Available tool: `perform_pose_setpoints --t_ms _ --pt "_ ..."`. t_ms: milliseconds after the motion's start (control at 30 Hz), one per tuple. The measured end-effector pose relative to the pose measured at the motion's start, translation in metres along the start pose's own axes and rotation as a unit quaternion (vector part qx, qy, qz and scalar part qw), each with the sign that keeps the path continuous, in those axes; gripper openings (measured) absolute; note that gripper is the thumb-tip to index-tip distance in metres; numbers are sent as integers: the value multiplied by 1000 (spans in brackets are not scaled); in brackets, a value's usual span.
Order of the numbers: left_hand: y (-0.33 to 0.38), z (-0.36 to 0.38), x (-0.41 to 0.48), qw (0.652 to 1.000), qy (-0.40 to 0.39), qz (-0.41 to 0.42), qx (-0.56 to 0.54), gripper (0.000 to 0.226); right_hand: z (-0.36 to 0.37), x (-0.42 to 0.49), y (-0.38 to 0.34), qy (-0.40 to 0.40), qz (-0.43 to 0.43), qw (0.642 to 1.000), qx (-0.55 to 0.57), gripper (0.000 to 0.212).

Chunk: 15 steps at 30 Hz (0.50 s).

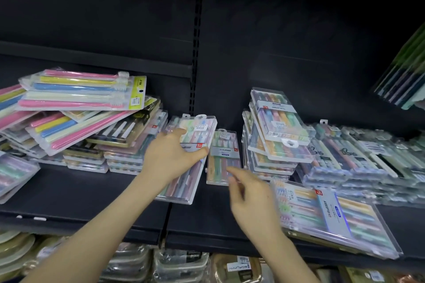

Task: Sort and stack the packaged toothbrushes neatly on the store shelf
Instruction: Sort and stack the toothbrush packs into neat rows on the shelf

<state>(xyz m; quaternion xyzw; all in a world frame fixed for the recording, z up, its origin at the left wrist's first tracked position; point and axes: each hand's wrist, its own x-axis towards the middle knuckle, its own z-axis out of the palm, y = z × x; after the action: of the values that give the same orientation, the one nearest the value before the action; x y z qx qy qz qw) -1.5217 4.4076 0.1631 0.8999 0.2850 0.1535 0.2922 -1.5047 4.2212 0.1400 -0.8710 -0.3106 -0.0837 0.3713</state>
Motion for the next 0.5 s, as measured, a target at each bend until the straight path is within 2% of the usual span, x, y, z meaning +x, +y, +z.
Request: perform_pose_setpoints --t_ms 133,267,367,500 --pt "20 31 16 997 -14 7 79 72 -65 -26 16 102 -20 994 -41 16" --pt "44 63 38 992 -19 -6 121 66 -104 -30 49 72 -15 983 -168 16" --pt "52 86 51 990 -26 -21 137 66 -126 -25 76 -23 13 981 -193 32" --pt "62 108 60 982 -56 -66 170 80 -156 -16 111 -258 60 939 -218 79"
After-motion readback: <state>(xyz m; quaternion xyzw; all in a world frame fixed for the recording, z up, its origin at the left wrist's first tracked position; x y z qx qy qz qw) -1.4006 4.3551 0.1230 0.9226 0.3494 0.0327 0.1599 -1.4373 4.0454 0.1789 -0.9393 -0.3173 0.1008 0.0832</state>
